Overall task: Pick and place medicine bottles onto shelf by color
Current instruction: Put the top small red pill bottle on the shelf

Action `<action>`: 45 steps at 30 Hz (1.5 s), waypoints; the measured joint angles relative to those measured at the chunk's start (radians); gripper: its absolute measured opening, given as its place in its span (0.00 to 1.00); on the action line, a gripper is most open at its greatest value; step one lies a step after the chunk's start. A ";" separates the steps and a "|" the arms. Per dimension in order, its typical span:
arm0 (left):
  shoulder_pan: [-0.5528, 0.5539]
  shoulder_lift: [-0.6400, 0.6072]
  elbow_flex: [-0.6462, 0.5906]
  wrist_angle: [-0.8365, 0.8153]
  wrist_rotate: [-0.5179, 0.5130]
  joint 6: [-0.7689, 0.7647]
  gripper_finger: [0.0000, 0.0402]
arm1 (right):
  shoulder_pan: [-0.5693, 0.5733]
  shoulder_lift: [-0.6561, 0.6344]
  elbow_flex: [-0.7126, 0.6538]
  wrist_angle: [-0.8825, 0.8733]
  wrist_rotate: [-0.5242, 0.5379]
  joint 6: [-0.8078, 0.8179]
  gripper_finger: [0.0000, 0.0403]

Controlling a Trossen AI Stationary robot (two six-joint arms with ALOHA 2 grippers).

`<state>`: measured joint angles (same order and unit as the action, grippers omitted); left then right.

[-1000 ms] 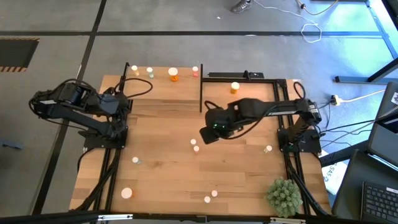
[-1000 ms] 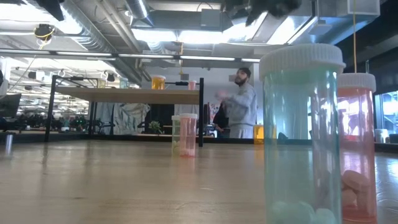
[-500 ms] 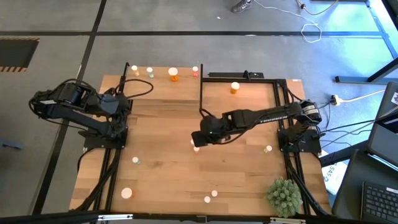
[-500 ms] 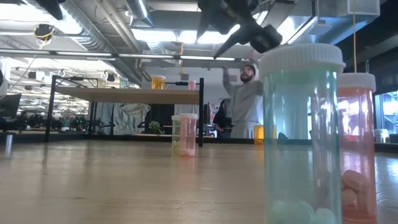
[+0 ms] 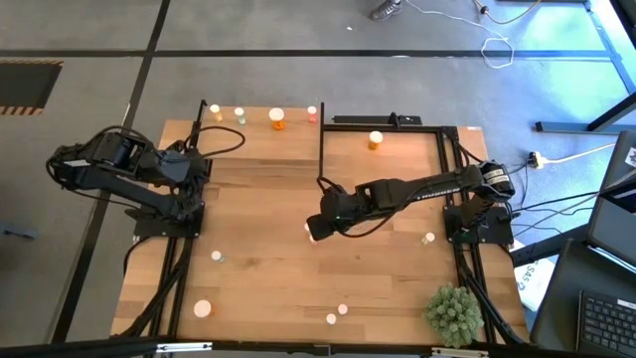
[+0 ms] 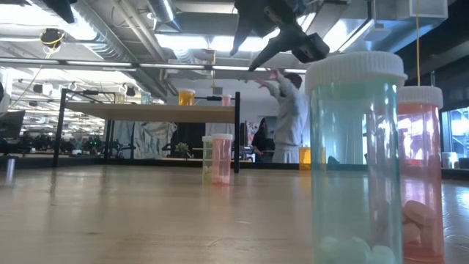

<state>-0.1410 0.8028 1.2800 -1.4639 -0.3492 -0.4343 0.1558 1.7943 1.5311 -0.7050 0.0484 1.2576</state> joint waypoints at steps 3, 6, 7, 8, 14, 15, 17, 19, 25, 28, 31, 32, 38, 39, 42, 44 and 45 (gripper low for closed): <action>0.000 0.000 0.000 0.000 0.000 0.000 0.00 | -0.003 0.000 0.000 -0.001 0.047 -0.060 0.38; 0.000 0.000 0.000 0.000 0.000 0.000 0.00 | -0.005 0.000 0.000 -0.002 0.062 -0.065 0.38; 0.000 0.000 0.000 0.000 0.000 0.000 0.00 | -0.005 0.000 0.000 -0.004 0.058 -0.072 0.38; 0.000 0.000 0.000 0.000 0.000 0.001 0.00 | -0.005 0.000 0.000 -0.005 0.050 -0.081 0.38; 0.000 0.000 0.000 0.000 0.000 0.003 0.00 | -0.004 0.000 0.000 -0.008 0.003 -0.087 0.38; 0.000 0.000 0.000 0.000 0.000 0.008 0.00 | -0.004 0.000 0.000 -0.010 0.003 -0.087 0.39; 0.000 0.000 0.000 0.000 0.005 0.025 0.00 | -0.004 0.000 0.000 -0.010 0.003 -0.087 0.40; 0.000 0.000 0.000 0.000 0.014 0.027 0.00 | -0.004 0.001 0.000 -0.010 0.003 -0.085 0.43; 0.000 0.000 0.000 0.001 0.020 0.028 0.00 | -0.003 0.043 0.001 -0.015 -0.046 -0.075 0.52; 0.000 0.000 0.000 0.003 0.021 0.028 0.00 | -0.003 0.058 0.001 0.004 -0.077 -0.073 0.52; 0.000 0.000 0.000 0.007 0.022 0.027 0.00 | -0.003 0.067 0.001 0.029 -0.078 -0.059 0.53; 0.000 0.000 0.000 0.007 0.022 0.028 0.00 | -0.003 0.067 0.001 0.035 -0.077 -0.060 0.53; 0.000 0.000 0.000 0.009 0.022 0.028 0.00 | -0.003 0.067 0.001 0.094 -0.085 -0.021 0.53; 0.000 0.000 0.000 0.010 0.022 0.028 0.00 | -0.003 0.067 0.001 0.102 -0.084 -0.028 0.53; 0.000 0.000 0.000 0.010 0.022 0.036 0.00 | -0.003 0.067 0.002 0.129 -0.072 -0.031 0.53; 0.000 0.000 0.000 0.009 0.022 0.050 0.00 | -0.006 0.067 0.005 0.140 -0.047 -0.018 0.53; 0.000 0.000 0.000 0.010 0.022 0.051 0.00 | -0.009 0.067 0.011 0.136 -0.040 0.000 0.53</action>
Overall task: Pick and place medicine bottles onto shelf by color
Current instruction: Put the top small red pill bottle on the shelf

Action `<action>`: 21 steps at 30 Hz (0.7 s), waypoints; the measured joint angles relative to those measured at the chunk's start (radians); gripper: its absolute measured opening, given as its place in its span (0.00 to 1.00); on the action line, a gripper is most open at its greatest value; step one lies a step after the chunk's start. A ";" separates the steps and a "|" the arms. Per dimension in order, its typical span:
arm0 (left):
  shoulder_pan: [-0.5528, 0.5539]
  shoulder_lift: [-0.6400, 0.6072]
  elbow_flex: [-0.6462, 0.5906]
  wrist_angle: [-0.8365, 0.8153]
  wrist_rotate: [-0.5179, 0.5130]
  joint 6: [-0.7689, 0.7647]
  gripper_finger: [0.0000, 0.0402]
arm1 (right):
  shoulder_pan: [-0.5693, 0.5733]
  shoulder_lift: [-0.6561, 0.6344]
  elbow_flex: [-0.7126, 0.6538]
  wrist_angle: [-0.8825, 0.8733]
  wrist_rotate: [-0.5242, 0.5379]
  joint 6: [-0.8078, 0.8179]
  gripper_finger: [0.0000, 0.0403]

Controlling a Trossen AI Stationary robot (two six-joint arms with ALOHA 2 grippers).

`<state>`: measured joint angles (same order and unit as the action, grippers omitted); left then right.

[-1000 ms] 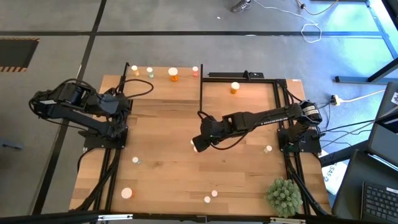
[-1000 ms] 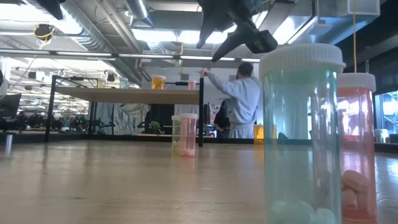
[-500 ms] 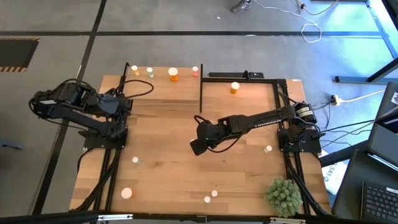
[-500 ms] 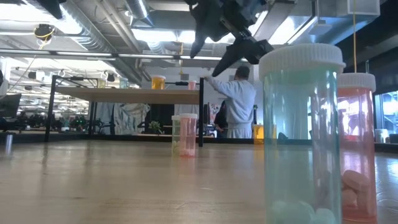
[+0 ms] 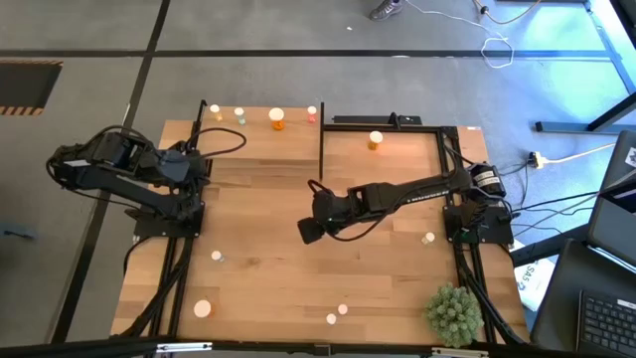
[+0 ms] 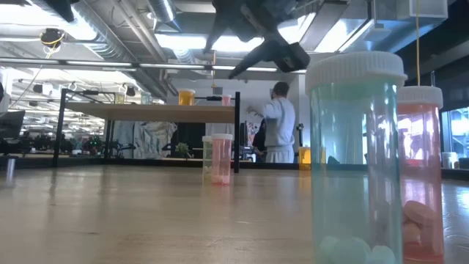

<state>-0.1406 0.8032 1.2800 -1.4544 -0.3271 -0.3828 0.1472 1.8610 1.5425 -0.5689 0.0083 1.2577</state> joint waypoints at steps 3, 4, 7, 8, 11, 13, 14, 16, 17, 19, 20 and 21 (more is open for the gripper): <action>0.000 0.000 0.000 0.000 0.000 0.001 0.00 | -0.002 0.000 0.040 -0.025 0.067 0.005 0.53; 0.000 0.000 0.000 0.000 0.000 0.001 0.00 | -0.002 0.000 0.059 -0.046 0.093 -0.003 0.53; 0.000 0.000 0.000 0.000 0.000 0.001 0.00 | 0.002 0.000 0.141 -0.176 0.151 -0.018 0.53; 0.000 0.000 0.000 0.000 0.000 0.001 0.00 | 0.002 0.001 0.172 -0.210 0.159 -0.026 0.53; 0.000 0.000 0.000 0.000 0.000 0.001 0.00 | 0.005 0.010 0.256 -0.332 0.167 -0.038 0.53; 0.000 0.000 0.000 0.000 0.000 0.001 0.00 | 0.009 0.035 0.310 -0.386 0.164 -0.037 0.53; 0.000 0.000 0.000 -0.001 0.000 0.001 0.00 | 0.009 0.055 0.339 -0.427 0.144 -0.033 0.53; 0.000 0.000 0.000 -0.001 0.000 0.001 0.00 | 0.009 0.108 0.410 -0.492 0.082 -0.031 0.53; 0.000 0.000 0.000 -0.001 0.000 0.001 0.00 | 0.009 0.139 0.448 -0.531 0.051 -0.031 0.53; 0.000 0.000 0.000 -0.002 -0.001 0.001 0.00 | 0.010 0.202 0.523 -0.634 0.004 -0.033 0.53; 0.000 0.000 0.000 -0.001 -0.001 0.001 0.00 | 0.010 0.233 0.564 -0.675 0.001 -0.031 0.53; 0.000 0.000 0.000 -0.001 -0.001 0.001 0.00 | 0.010 0.261 0.603 -0.716 0.001 -0.031 0.53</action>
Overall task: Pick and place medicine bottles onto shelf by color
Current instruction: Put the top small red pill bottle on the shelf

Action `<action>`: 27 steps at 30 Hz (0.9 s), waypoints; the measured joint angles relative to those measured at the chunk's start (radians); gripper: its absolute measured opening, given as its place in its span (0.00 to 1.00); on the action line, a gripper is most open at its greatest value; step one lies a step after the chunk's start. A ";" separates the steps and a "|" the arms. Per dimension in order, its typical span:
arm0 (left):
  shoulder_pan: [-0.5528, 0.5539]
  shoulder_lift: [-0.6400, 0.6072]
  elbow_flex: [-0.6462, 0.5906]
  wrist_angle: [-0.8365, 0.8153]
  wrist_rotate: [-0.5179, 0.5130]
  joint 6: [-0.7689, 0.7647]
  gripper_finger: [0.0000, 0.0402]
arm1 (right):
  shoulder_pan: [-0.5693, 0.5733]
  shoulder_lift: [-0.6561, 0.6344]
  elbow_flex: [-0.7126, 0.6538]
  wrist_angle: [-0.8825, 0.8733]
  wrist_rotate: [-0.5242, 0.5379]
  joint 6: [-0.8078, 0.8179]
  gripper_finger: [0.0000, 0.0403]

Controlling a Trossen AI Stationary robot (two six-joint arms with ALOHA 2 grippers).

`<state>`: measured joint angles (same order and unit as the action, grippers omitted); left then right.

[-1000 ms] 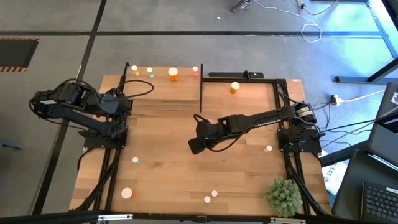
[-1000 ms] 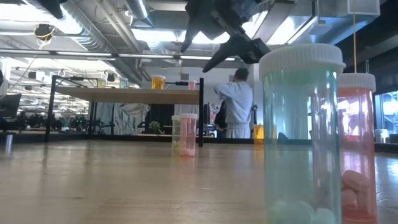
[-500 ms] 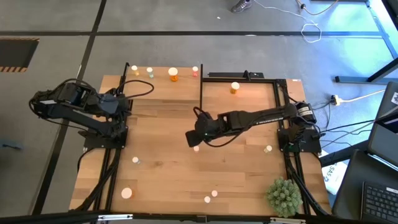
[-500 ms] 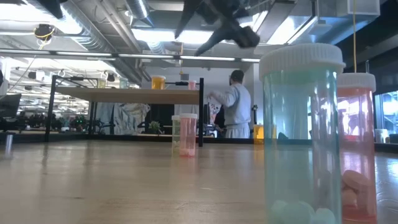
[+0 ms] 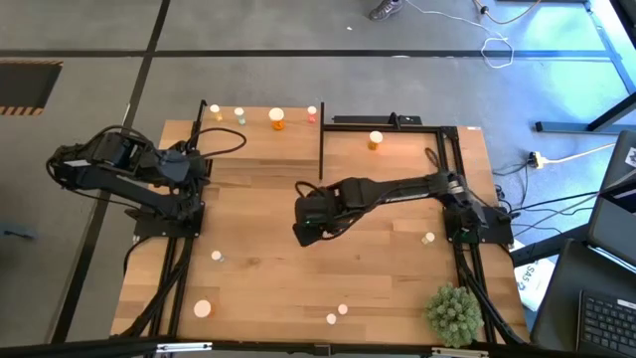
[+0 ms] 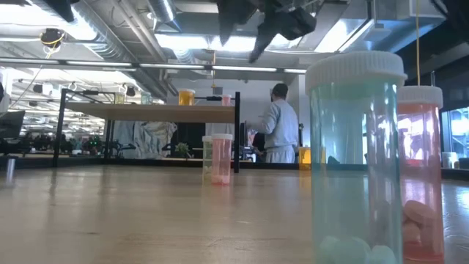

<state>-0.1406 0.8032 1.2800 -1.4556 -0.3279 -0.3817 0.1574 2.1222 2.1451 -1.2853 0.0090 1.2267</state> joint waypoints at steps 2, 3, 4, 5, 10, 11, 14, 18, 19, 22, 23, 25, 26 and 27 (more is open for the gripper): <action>0.000 0.000 0.000 -0.001 0.000 0.000 0.00 | 0.000 0.051 0.078 -0.073 -0.001 0.001 0.53; 0.000 0.000 0.000 -0.001 0.000 0.000 0.00 | 0.000 0.075 0.116 -0.082 -0.001 0.001 0.53; 0.000 0.000 0.000 -0.002 0.000 0.000 0.00 | 0.000 0.098 0.148 -0.077 -0.001 -0.001 0.53; 0.000 0.000 0.000 -0.003 0.000 0.000 0.00 | -0.001 0.119 0.176 -0.073 -0.001 -0.005 0.53; 0.000 0.000 0.000 -0.002 0.000 0.000 0.00 | -0.001 0.179 0.188 -0.044 -0.040 -0.022 0.53; 0.000 0.000 0.000 -0.002 0.000 0.000 0.00 | -0.001 0.185 0.187 -0.048 -0.050 -0.018 0.53; 0.000 0.000 0.000 -0.002 0.007 0.000 0.00 | -0.001 0.198 0.186 -0.067 -0.053 -0.006 0.53; 0.000 0.000 0.000 -0.002 0.008 0.000 0.00 | -0.001 0.200 0.186 -0.066 -0.016 -0.005 0.53; 0.000 0.000 0.000 -0.002 0.008 0.000 0.00 | -0.002 0.200 0.186 -0.066 -0.009 -0.005 0.53; 0.000 0.000 0.000 -0.002 0.008 0.000 0.00 | -0.007 0.200 0.186 -0.066 -0.004 -0.005 0.53; 0.000 0.000 0.000 -0.002 0.008 0.000 0.00 | -0.008 0.200 0.186 -0.065 -0.003 -0.005 0.53; 0.000 0.000 0.000 -0.002 0.008 0.000 0.00 | -0.008 0.200 0.186 -0.066 -0.003 -0.005 0.53; 0.000 0.000 0.000 -0.002 0.008 0.000 0.00 | -0.009 0.200 0.186 -0.066 -0.003 -0.005 0.53; 0.000 0.000 0.000 -0.002 0.008 0.000 0.00 | -0.009 0.200 0.186 -0.066 -0.003 -0.006 0.53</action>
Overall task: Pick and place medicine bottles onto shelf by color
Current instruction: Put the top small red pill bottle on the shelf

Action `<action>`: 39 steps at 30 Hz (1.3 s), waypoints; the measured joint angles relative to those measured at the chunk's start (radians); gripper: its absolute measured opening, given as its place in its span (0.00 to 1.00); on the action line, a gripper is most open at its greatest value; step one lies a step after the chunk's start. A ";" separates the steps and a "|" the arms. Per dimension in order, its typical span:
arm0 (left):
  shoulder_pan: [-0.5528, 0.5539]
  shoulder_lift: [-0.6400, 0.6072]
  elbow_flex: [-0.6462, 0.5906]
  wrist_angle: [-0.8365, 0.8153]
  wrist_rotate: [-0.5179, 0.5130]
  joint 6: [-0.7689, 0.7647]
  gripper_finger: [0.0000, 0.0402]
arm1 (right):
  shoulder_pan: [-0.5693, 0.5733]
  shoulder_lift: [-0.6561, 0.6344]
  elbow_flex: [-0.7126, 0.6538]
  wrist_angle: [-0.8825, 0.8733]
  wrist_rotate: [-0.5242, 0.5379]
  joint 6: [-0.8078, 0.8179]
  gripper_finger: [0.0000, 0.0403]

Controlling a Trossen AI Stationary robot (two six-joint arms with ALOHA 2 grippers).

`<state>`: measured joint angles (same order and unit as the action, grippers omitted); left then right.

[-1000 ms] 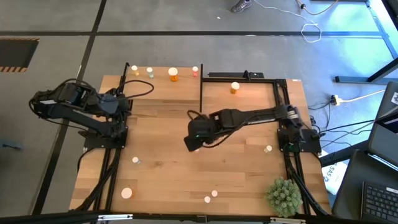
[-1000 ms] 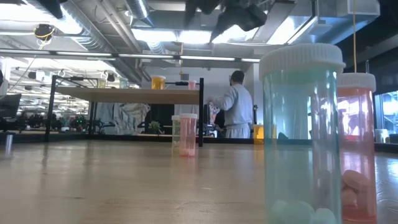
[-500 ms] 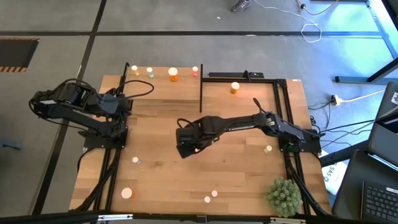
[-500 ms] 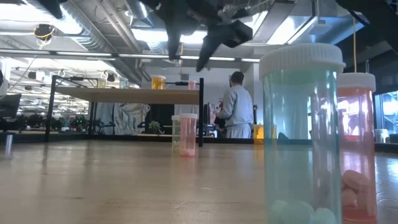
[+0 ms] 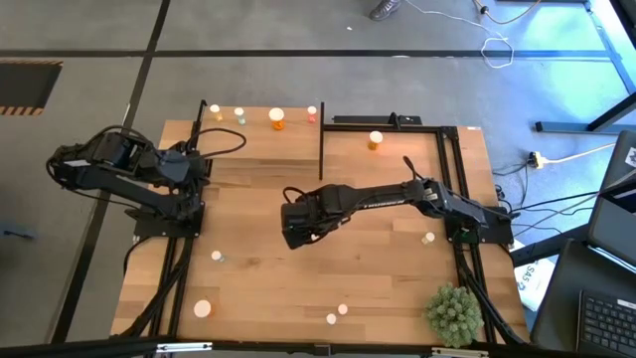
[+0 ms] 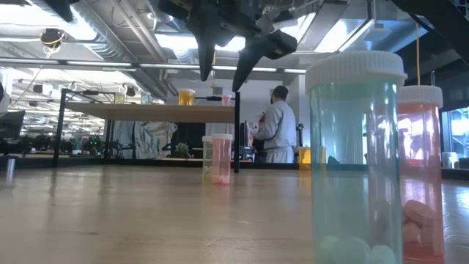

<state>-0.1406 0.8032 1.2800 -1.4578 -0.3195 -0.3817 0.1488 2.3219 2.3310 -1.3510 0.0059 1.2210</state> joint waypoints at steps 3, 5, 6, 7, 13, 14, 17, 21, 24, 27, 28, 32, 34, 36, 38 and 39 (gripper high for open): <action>0.000 0.000 0.000 0.001 0.011 0.001 0.00 | 0.000 0.015 0.000 -0.004 -0.001 0.000 0.53; 0.000 0.000 0.000 0.002 0.026 0.002 0.00 | 0.000 0.034 0.000 0.003 -0.007 -0.001 0.53; 0.000 0.000 0.000 0.004 0.028 0.002 0.00 | 0.000 0.038 0.000 0.007 -0.012 -0.001 0.53; 0.000 0.000 0.000 0.004 0.033 0.003 0.00 | 0.000 0.046 -0.001 0.003 -0.025 -0.001 0.53; 0.000 0.000 0.000 0.040 0.134 0.090 0.00 | 0.001 0.070 -0.001 -0.003 -0.041 0.004 0.53; 0.000 0.000 0.000 0.051 0.140 0.099 0.00 | 0.001 0.071 -0.001 -0.001 -0.038 0.004 0.53; 0.000 0.000 0.000 0.071 0.154 0.105 0.00 | -0.002 0.074 0.000 -0.004 -0.030 0.003 0.53; 0.000 0.000 0.000 0.071 0.154 0.105 0.00 | -0.004 0.088 0.000 0.004 -0.028 0.000 0.53; 0.000 0.000 0.000 0.071 0.154 0.105 0.00 | -0.005 0.107 0.000 0.008 -0.028 -0.007 0.53; 0.000 0.000 0.000 0.070 0.154 0.105 0.00 | -0.007 0.118 -0.001 0.004 -0.034 -0.021 0.53; 0.000 0.000 0.000 0.070 0.154 0.105 0.00 | -0.008 0.121 0.000 0.009 -0.034 -0.022 0.53; 0.000 0.000 0.000 0.069 0.154 0.105 0.00 | -0.012 0.136 0.000 0.021 -0.027 -0.038 0.53; 0.000 0.000 0.000 0.069 0.154 0.105 0.00 | -0.014 0.143 0.000 0.016 -0.026 -0.045 0.53; 0.000 0.000 0.000 0.069 0.154 0.105 0.00 | -0.015 0.150 0.000 0.025 -0.026 -0.045 0.53; 0.000 0.000 0.000 0.068 0.154 0.105 0.00 | -0.015 0.151 0.000 0.023 -0.027 -0.045 0.53; 0.000 0.000 0.000 0.068 0.154 0.105 0.00 | -0.015 0.151 0.000 0.027 -0.026 -0.045 0.53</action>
<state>-0.1408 0.8032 1.2804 -1.3895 -0.1654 -0.2764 0.1337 2.4729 2.3306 -1.3238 -0.0197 1.1763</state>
